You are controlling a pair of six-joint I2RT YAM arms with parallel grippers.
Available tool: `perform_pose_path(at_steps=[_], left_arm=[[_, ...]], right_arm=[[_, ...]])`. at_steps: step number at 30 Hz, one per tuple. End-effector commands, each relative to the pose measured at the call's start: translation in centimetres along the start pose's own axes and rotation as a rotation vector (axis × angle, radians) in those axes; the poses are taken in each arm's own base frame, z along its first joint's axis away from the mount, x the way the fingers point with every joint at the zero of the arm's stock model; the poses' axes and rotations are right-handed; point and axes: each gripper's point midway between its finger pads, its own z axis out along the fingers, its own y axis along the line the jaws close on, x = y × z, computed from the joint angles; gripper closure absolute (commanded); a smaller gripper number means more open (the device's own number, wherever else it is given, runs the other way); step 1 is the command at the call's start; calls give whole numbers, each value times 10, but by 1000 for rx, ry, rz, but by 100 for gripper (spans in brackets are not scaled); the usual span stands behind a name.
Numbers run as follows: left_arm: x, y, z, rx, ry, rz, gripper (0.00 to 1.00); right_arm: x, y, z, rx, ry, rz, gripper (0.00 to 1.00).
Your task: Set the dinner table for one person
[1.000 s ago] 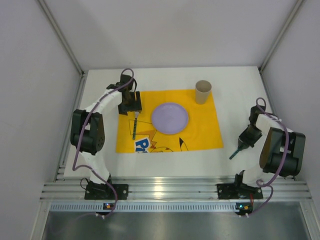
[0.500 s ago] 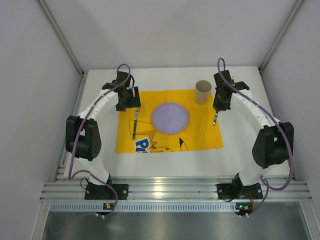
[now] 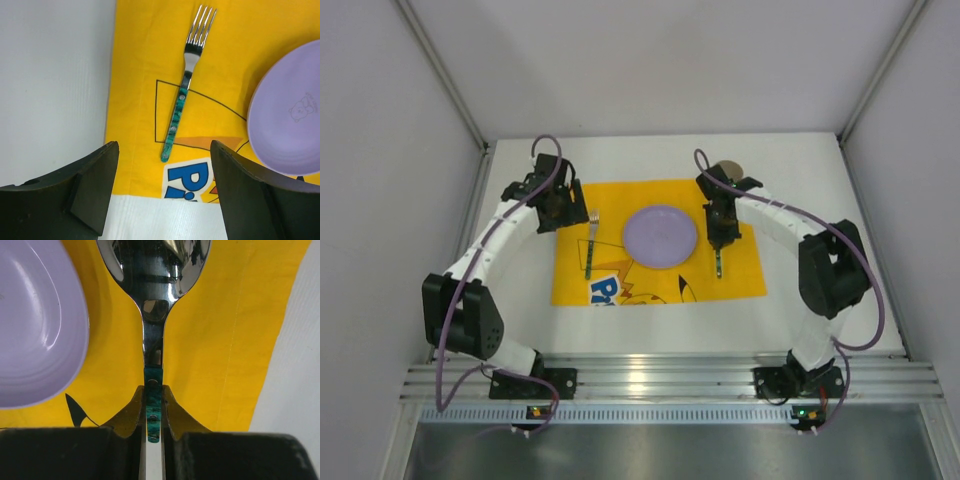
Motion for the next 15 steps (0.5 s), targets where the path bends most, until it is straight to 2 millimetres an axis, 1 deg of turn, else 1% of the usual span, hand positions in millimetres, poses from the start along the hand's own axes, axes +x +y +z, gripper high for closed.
perform_pose_path(at_steps=[1, 2, 3, 7, 9, 10, 11, 13, 14, 15], left_arm=[[8, 14, -16, -39, -19, -39, 21], [7, 17, -23, -45, -39, -45, 21], [12, 20, -24, -51, -34, -48, 21], [19, 28, -37, -66, -52, -70, 21], [21, 33, -42, -72, -58, -79, 21], [22, 34, -43, -76, -62, -86, 21], [24, 35, -46, -80, -59, -85, 21], [24, 36, -50, -80, -68, -94, 21], [25, 37, -51, -81, -66, -95, 21], [25, 37, -52, -81, -66, -97, 21]], right_arm=[[-22, 13, 1, -27, -68, -37, 100], [-23, 14, 3, -28, -69, -42, 100], [-23, 14, 6, -26, -67, -48, 100], [-29, 16, 24, -2, -54, -78, 100], [-32, 17, 30, 8, -50, -86, 100], [-35, 19, 35, 12, -45, -96, 97], [-37, 17, 36, 26, -48, -96, 93], [-41, 17, 36, 29, -57, -98, 74], [-42, 16, 35, 37, -62, -96, 61], [-44, 16, 33, 36, -69, -93, 42]])
